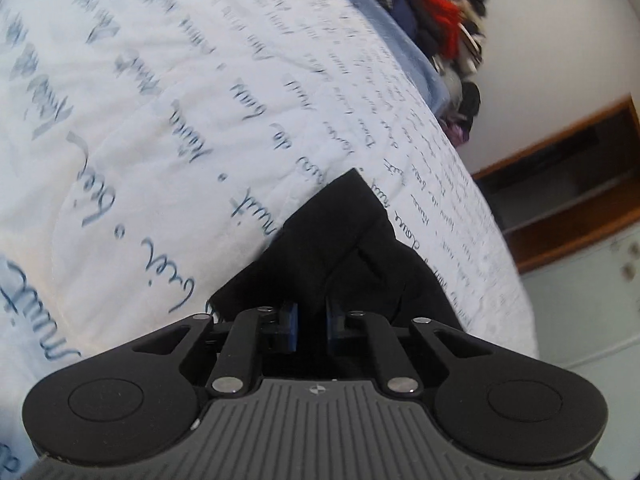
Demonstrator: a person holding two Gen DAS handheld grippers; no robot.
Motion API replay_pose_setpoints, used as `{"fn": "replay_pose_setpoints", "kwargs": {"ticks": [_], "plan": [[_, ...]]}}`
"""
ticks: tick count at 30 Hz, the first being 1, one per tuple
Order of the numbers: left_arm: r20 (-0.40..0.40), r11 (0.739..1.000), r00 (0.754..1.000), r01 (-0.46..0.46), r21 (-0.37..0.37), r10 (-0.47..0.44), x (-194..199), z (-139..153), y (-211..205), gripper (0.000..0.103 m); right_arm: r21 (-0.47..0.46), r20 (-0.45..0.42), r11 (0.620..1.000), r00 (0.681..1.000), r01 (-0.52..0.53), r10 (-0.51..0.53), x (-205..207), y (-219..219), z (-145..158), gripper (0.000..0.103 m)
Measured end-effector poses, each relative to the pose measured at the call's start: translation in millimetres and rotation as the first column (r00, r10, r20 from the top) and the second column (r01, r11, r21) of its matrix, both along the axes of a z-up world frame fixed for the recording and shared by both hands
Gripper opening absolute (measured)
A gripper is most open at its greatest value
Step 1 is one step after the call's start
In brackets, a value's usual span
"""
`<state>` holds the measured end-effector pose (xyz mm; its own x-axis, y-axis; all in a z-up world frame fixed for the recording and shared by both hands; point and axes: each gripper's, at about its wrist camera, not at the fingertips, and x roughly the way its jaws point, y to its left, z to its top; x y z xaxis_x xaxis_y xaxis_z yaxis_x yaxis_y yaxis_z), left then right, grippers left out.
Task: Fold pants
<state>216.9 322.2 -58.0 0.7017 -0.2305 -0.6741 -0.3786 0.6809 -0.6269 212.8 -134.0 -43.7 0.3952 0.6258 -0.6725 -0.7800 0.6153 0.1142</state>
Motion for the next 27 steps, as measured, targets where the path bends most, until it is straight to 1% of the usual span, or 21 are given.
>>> {"fn": "replay_pose_setpoints", "kwargs": {"ticks": [3,5,6,8,9,10,11,12,13,15,16,17,18,19,20,21,22,23,24,25,27], "plan": [[0.064,0.998,0.997,0.048,0.032,-0.05,-11,26,-6,0.01,0.012,0.022,1.0,0.999,-0.027,0.027,-11,-3,15,0.004],[0.083,0.996,0.993,0.08,0.048,-0.084,-18,37,-7,0.011,-0.033,0.067,0.997,0.995,-0.07,0.072,-28,-3,24,0.004],[0.067,0.994,0.994,0.087,0.066,-0.092,-20,36,-6,0.011,-0.06,0.078,0.995,0.993,-0.084,0.088,-35,-1,24,0.004],[-0.011,0.991,0.996,0.093,0.094,-0.092,-14,15,-4,0.015,-0.096,0.06,0.991,0.994,-0.09,0.096,-43,3,10,0.004],[-0.052,0.994,0.996,0.08,0.071,-0.077,-11,0,1,0.015,-0.109,0.037,0.99,0.995,-0.091,0.095,-44,7,-2,0.004],[-0.056,0.998,0.996,0.065,0.026,-0.064,-12,-14,6,0.021,-0.127,0.021,0.988,0.996,-0.083,0.087,-44,11,-14,0.004],[-0.037,0.999,0.998,0.048,0.001,-0.048,-13,-20,9,0.022,-0.126,0.025,0.99,0.998,-0.062,0.066,-44,12,-22,0.004],[-0.033,0.999,0.999,0.039,-0.012,-0.039,-15,-20,11,0.022,-0.102,0.036,0.994,0.998,-0.04,0.044,-45,11,-24,0.004],[-0.032,0.999,0.999,0.034,-0.022,-0.034,-16,-19,12,0.026,-0.078,0.03,0.997,0.999,-0.017,0.019,-43,10,-24,0.006],[-0.014,0.999,0.999,0.049,-0.011,-0.049,-21,-12,9,0.032,-0.036,0.001,0.999,0.999,0.034,-0.034,-38,5,-21,0.015],[-0.011,0.998,0.998,0.057,0.006,-0.057,-24,-7,6,0.034,-0.013,-0.01,0.998,0.998,0.063,-0.063,-37,0,-20,0.026],[-0.009,0.998,0.998,0.058,0.02,-0.058,-28,-2,4,0.039,0.011,-0.016,0.995,0.995,0.095,-0.095,-37,-6,-17,0.04],[0.006,0.998,0.999,0.052,0.036,-0.052,-35,4,1,0.042,0.039,-0.021,0.99,0.991,0.133,-0.132,-38,-15,-14,0.046],[0.036,0.997,0.998,0.05,0.058,-0.052,-42,12,-3,0.046,0.082,-0.029,0.98,0.983,0.182,-0.181,-42,-29,-9,0.058],[0.068,0.996,0.996,0.05,0.08,-0.055,-51,21,-7,0.047,0.134,-0.043,0.965,0.974,0.225,-0.222,-43,-45,-3,0.063],[0.1,0.994,0.993,0.045,0.102,-0.055,-59,28,-13,0.047,0.195,-0.067,0.942,0.962,0.273,-0.265,-47,-65,1,0.063],[0.132,0.992,0.99,0.037,0.121,-0.053,-67,40,-20,0.048,0.261,-0.108,0.906,0.943,0.334,-0.316,-51,-87,5,0.064],[0.167,0.99,0.985,0.031,0.137,-0.054,-75,48,-27,0.048,0.321,-0.161,0.858,0.916,0.401,-0.368,-53,-112,8,0.064],[0.201,0.989,0.978,0.029,0.147,-0.059,-80,55,-37,0.048,0.372,-0.225,0.791,0.874,0.485,-0.43,-55,-141,10,0.064],[0.233,0.987,0.97,0.035,0.154,-0.071,-83,61,-48,0.049,0.404,-0.294,0.712,0.819,0.574,-0.494,-56,-168,9,0.064],[0.279,0.983,0.952,0.078,0.166,-0.122,-78,68,-77,0.05,0.421,-0.454,0.521,0.67,0.743,-0.588,-58,-228,3,0.064]]}}
